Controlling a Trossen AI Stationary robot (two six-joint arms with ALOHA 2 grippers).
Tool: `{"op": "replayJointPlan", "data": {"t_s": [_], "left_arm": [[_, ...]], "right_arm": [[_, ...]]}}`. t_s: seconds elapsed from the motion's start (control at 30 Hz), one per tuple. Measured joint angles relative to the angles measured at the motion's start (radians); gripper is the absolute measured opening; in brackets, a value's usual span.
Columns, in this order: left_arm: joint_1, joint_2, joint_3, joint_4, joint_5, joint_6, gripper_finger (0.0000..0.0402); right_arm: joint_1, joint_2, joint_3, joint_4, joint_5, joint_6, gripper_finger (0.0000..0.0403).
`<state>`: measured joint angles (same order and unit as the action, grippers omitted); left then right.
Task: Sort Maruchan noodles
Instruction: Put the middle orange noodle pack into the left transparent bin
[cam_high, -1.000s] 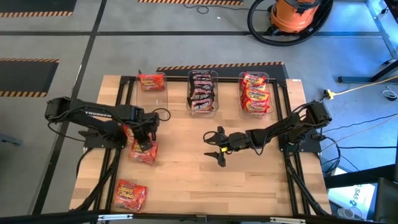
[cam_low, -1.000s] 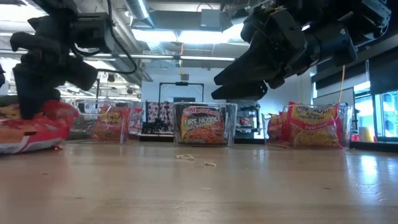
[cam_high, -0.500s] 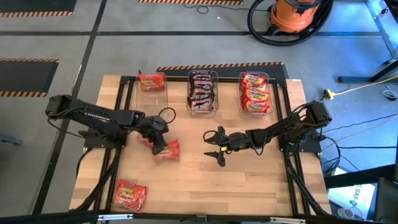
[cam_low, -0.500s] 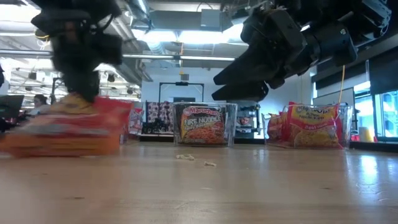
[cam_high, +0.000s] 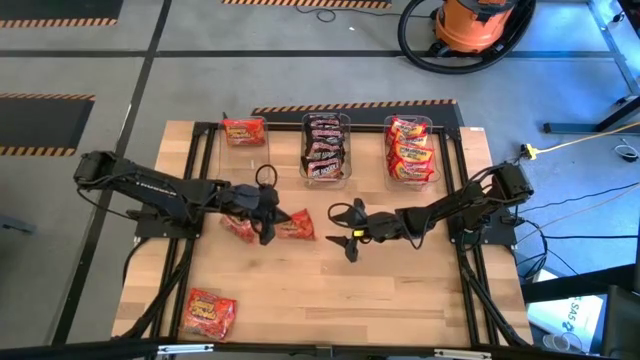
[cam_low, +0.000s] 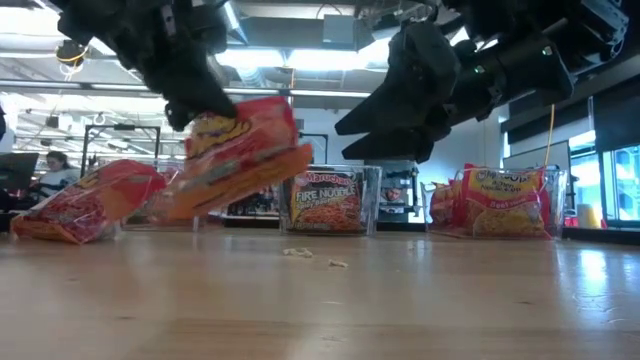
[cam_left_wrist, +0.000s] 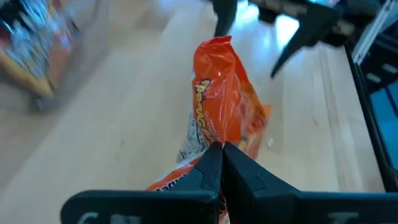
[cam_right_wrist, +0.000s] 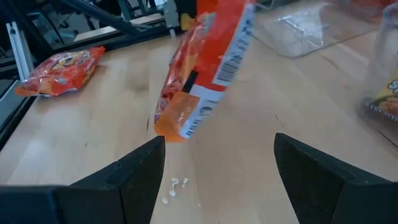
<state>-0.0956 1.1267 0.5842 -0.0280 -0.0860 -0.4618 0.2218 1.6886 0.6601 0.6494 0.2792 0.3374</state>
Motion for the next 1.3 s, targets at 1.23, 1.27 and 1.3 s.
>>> {"op": "replayJointPlan", "data": {"t_s": [1.23, 1.27, 1.3], "left_arm": [[-0.049, -0.003, 0.000, 0.189, -0.081, 0.130, 0.0036], [-0.049, -0.008, 0.000, 0.190, -0.079, 0.142, 0.0048], [-0.049, -0.014, 0.001, 0.189, -0.078, 0.156, 0.0062]], "right_arm": [[-0.032, 0.306, 0.252, 0.173, 0.015, -0.062, 0.0081], [-0.032, 0.306, 0.252, 0.173, 0.009, -0.062, 0.0081], [-0.032, 0.306, 0.252, 0.173, -0.005, -0.062, 0.0081]]}}
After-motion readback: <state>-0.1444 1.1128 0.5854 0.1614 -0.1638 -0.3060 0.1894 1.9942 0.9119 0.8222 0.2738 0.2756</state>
